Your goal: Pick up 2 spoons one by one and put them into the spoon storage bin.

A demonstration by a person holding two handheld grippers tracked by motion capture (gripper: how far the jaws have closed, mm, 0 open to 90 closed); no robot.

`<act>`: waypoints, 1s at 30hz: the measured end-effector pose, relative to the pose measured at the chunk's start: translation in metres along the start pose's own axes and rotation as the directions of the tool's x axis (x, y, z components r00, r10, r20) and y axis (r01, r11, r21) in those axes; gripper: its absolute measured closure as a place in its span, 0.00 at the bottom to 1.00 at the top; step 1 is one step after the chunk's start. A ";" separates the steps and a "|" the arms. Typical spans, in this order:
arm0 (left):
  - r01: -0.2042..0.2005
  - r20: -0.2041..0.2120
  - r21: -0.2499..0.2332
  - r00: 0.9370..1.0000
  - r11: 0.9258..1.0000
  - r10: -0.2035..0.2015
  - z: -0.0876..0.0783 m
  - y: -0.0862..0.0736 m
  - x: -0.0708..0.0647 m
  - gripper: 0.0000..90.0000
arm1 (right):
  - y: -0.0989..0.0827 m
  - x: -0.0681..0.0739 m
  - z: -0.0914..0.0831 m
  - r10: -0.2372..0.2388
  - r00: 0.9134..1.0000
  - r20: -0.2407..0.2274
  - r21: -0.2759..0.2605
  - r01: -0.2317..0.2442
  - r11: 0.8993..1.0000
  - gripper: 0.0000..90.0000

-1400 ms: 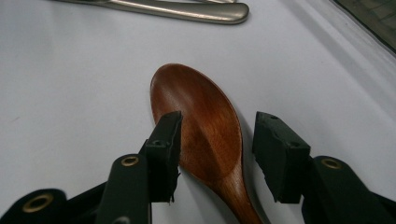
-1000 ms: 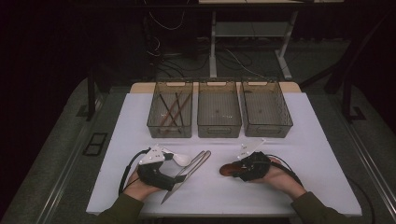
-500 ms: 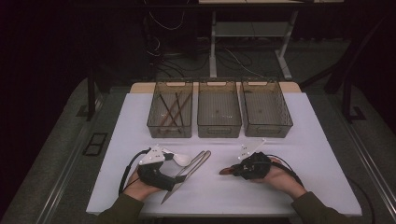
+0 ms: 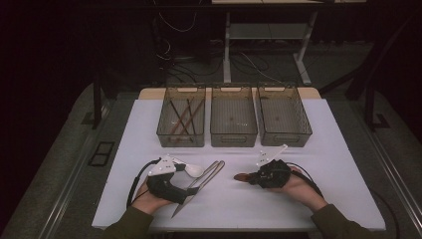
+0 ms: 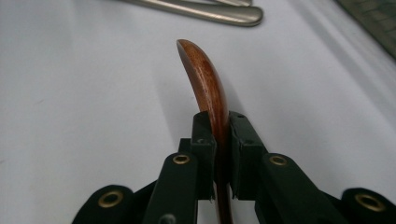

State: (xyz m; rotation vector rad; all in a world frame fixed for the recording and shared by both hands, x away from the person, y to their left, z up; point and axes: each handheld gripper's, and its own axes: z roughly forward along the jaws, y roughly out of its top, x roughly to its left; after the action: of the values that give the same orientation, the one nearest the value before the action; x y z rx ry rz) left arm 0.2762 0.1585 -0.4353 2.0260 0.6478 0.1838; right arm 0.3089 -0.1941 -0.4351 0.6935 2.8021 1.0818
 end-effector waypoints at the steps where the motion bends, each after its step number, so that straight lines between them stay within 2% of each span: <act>1: 0.001 0.000 -0.001 1.000 1.000 -0.001 0.000 0.000 0.000 0.06 | 0.000 -0.001 -0.001 0.010 1.000 0.002 -0.011 -0.010 1.000 0.90; 10: 0.000 0.004 0.000 1.000 1.000 0.000 0.001 0.000 0.000 0.06 | 0.006 -0.017 -0.013 0.092 0.995 0.045 -0.088 -0.088 0.992 0.91; 17: -0.002 0.003 0.003 1.000 1.000 0.002 0.001 -0.001 0.000 0.06 | 0.014 -0.027 -0.020 0.158 0.985 0.075 -0.142 -0.146 0.979 0.91; 26: -0.004 0.005 0.003 1.000 1.000 0.004 0.002 -0.001 -0.001 0.06 | 0.030 -0.036 -0.033 0.189 0.978 0.085 -0.217 -0.167 0.962 0.90; 30: -0.004 0.006 0.002 1.000 1.000 0.004 0.002 -0.001 0.000 0.06 | 0.038 -0.040 -0.038 0.203 0.975 0.087 -0.255 -0.176 0.951 0.90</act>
State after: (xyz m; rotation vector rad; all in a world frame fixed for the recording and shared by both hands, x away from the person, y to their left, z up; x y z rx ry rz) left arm 0.2763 0.1572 -0.4367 2.0294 0.6406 0.1790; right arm 0.3515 -0.2107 -0.3858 0.9759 2.4886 1.3457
